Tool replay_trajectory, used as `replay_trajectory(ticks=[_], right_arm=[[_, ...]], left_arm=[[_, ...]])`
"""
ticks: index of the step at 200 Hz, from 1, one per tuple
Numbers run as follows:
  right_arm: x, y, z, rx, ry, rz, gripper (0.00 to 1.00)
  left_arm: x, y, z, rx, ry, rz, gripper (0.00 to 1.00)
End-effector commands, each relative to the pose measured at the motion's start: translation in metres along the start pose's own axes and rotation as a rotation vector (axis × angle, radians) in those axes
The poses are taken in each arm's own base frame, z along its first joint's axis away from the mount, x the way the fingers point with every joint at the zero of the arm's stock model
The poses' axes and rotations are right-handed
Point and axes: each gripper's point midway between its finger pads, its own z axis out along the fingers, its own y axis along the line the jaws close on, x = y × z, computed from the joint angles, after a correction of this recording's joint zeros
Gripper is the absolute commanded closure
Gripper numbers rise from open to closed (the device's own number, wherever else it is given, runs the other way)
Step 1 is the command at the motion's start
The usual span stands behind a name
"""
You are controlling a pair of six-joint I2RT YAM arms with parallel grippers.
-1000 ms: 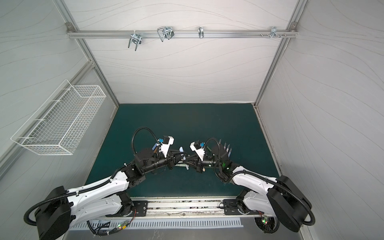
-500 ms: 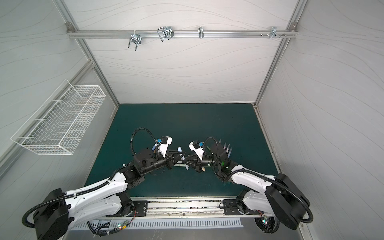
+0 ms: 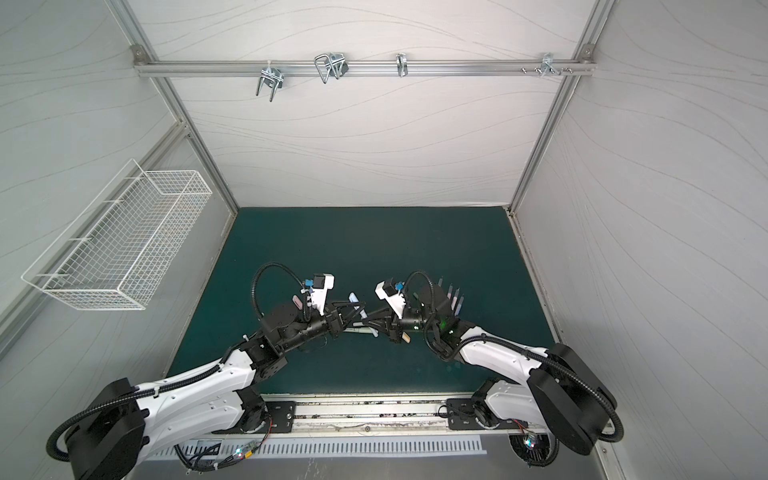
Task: Open the pen caps
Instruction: 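Pull the left gripper with the light blue cap away from the right gripper's pen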
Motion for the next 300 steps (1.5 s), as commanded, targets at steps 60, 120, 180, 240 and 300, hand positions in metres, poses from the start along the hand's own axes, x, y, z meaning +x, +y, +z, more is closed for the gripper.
replay_trajectory(ticks=[60,120,180,240,300], right_arm=[[0.022,0.011,0.004,-0.075,0.106,0.018,1.0],[0.023,0.011,0.004,-0.079,0.118,0.028,1.0],[0.027,0.01,0.004,-0.081,0.149,0.044,1.0],[0.03,0.012,0.001,-0.101,0.165,0.059,1.0],[0.033,0.01,-0.002,-0.091,0.168,0.067,1.0]], left_arm=[[-0.054,0.019,-0.011,-0.052,-0.228,-0.078,1.0],[-0.061,0.019,-0.02,-0.044,-0.273,-0.08,1.0],[-0.066,0.024,-0.029,-0.06,-0.316,-0.087,1.0],[-0.072,0.029,-0.041,-0.084,-0.365,-0.089,1.0],[-0.074,0.031,-0.045,-0.092,-0.382,-0.089,1.0]])
